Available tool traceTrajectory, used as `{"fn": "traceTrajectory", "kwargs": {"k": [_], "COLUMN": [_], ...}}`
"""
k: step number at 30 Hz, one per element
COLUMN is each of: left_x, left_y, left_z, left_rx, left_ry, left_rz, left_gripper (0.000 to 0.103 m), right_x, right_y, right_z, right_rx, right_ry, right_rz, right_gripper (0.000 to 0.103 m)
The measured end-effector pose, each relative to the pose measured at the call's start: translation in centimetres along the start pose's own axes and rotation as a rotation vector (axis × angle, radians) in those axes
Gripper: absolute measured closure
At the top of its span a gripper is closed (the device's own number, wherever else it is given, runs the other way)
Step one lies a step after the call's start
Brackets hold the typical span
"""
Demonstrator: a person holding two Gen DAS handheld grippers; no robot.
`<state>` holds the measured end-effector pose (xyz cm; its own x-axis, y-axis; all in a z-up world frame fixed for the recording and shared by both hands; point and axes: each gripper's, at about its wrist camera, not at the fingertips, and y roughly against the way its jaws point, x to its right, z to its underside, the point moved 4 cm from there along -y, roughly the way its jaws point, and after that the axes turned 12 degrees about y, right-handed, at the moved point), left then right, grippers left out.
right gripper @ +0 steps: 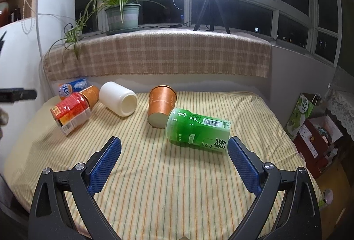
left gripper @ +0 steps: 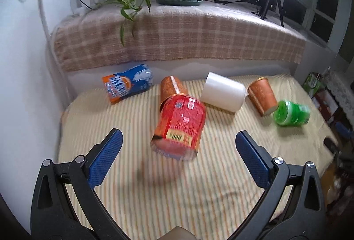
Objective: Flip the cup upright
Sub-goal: 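Move the left gripper to the orange patterned cup and close on it, then lift the orange cup off the bed with the left gripper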
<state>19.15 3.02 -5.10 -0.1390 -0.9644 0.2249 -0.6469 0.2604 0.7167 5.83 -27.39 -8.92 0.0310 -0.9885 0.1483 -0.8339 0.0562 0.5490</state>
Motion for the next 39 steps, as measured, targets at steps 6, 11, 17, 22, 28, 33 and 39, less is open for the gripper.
{"fn": "traceTrajectory", "kwargs": {"k": [6,11,17,22,28,33,39], "left_x": [-0.8,-1.5,-2.6,-2.9,-2.5,-2.2,-2.1], "left_y": [-4.8,-9.6,-14.6,-17.2,-19.2,-20.0,-20.3], "left_z": [-3.4,-5.7,-7.3,-7.1,-5.9,-5.3,-4.8], "left_rx": [-0.127,-0.249,-0.353,-0.413,-0.47,-0.487,-0.491], "left_ry": [0.082,0.198,0.309,0.33,0.318,0.3,0.297], "left_rz": [0.051,0.071,0.039,0.005,-0.012,-0.037,-0.047], "left_gripper": [0.004,0.011,0.018,0.025,0.035,0.039,0.04], "right_x": [0.0,-0.1,0.1,0.7,1.6,2.0,2.6], "right_y": [-0.7,-1.3,-2.0,-2.6,-3.2,-3.3,-3.4], "right_z": [0.2,0.6,1.3,1.8,2.2,2.3,2.6], "right_rx": [-0.014,-0.029,-0.045,-0.061,-0.068,-0.068,-0.072], "right_ry": [0.005,0.013,0.004,-0.013,-0.028,-0.034,-0.051], "right_rz": [0.008,0.007,0.008,0.016,0.025,0.03,0.035], "right_gripper": [0.006,0.006,0.006,0.006,0.006,0.006,0.006]}}
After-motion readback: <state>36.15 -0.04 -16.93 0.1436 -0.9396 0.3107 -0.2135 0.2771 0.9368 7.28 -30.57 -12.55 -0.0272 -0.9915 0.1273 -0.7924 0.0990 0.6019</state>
